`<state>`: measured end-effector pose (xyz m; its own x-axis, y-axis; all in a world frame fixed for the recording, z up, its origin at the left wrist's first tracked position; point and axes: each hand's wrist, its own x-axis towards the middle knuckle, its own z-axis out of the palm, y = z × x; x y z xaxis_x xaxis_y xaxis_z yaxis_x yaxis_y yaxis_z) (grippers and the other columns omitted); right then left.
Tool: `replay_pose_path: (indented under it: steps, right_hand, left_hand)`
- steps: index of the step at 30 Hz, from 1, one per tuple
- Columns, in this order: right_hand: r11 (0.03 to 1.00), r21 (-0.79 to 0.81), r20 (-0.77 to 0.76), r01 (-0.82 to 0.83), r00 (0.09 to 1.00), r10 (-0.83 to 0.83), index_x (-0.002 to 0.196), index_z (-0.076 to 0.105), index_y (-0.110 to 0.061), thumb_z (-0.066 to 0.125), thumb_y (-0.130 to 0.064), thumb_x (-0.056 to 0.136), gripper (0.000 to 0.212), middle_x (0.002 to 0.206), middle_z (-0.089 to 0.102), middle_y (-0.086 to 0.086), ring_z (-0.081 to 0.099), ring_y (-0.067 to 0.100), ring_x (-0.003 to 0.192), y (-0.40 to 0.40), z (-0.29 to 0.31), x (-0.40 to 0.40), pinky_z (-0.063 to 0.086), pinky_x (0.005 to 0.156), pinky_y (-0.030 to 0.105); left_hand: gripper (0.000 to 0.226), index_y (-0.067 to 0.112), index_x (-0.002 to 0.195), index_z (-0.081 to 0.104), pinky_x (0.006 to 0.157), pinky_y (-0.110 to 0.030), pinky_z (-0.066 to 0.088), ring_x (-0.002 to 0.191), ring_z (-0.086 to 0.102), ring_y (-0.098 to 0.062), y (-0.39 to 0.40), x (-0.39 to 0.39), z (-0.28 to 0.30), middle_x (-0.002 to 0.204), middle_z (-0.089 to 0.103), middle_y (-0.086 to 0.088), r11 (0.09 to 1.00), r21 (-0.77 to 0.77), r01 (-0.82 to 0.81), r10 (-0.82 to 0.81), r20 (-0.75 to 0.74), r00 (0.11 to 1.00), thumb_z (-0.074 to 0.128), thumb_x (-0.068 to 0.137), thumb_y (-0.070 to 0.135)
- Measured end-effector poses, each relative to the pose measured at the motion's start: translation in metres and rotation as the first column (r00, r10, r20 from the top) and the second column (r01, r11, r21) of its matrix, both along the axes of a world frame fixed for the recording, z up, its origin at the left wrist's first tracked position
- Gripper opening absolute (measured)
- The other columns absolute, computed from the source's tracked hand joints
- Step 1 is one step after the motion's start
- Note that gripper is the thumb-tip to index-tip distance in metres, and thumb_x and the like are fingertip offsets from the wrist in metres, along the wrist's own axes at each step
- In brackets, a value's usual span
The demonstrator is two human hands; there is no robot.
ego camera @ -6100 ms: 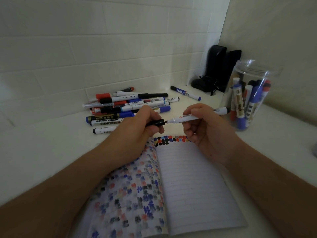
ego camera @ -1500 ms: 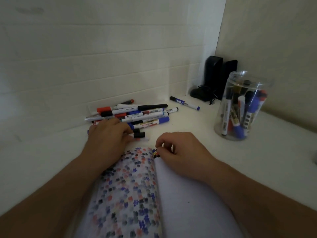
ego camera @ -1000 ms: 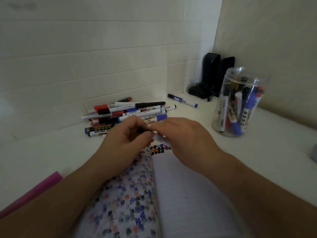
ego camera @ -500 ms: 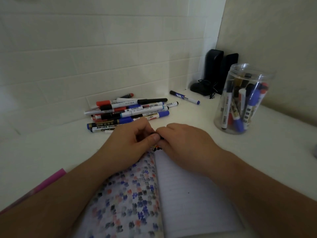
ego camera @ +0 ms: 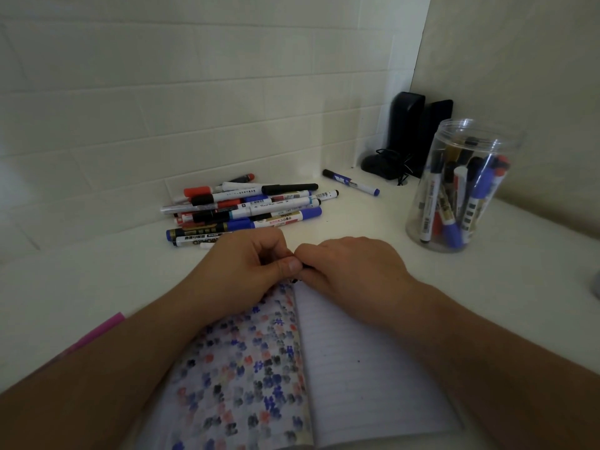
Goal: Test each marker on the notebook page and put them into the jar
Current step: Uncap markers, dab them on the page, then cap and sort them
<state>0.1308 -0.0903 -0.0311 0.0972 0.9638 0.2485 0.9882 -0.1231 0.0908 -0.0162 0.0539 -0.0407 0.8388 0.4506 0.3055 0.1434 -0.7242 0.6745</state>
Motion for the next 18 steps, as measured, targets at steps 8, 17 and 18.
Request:
replay_pose_path:
  steps: [8, 17, 18]
  right_hand:
    - [0.984, -0.103, -0.233, 0.148, 0.958, -0.168, 0.116, 0.030, -0.035, 0.054, -0.077, 0.088, 0.056, 0.082, 0.054, -0.009, 0.055, 0.011, 0.071, -0.006, 0.025, 0.003, 0.049, 0.061, 0.034]
    - [0.893, 0.178, -0.878, 0.414, -0.342, 0.334, 0.110, 0.076, -0.013, 0.038, 0.013, 0.083, 0.053, 0.101, 0.077, 0.010, 0.070, 0.022, 0.085, -0.044, 0.046, 0.059, 0.060, 0.073, 0.032]
    - [0.888, 0.204, -0.805, 0.412, -0.445, 0.391, 0.116, 0.077, -0.016, 0.039, 0.015, 0.085, 0.058, 0.102, 0.077, 0.009, 0.070, 0.019, 0.084, -0.044, 0.046, 0.061, 0.060, 0.073, 0.030]
  left_hand:
    - [0.009, 0.033, 0.087, 0.063, 0.064, -0.019, 0.053, 0.070, 0.065, -0.002, -0.005, 0.000, 0.005, 0.080, 0.071, 0.013, 0.999, -0.033, 0.006, -0.005, 0.014, 1.000, 0.070, 0.092, 0.037]
    - [0.029, 0.038, 0.113, 0.071, 0.093, -0.026, 0.050, 0.105, 0.059, 0.002, -0.006, -0.002, 0.004, 0.107, 0.065, 0.023, 0.963, 0.203, 0.178, -0.146, -0.163, 0.976, 0.051, 0.102, 0.020]
    - [0.025, 0.038, 0.112, 0.071, 0.091, -0.026, 0.051, 0.103, 0.059, 0.002, -0.005, -0.001, 0.003, 0.105, 0.065, 0.023, 0.959, 0.216, 0.181, -0.147, -0.166, 0.975, 0.053, 0.100, 0.026]
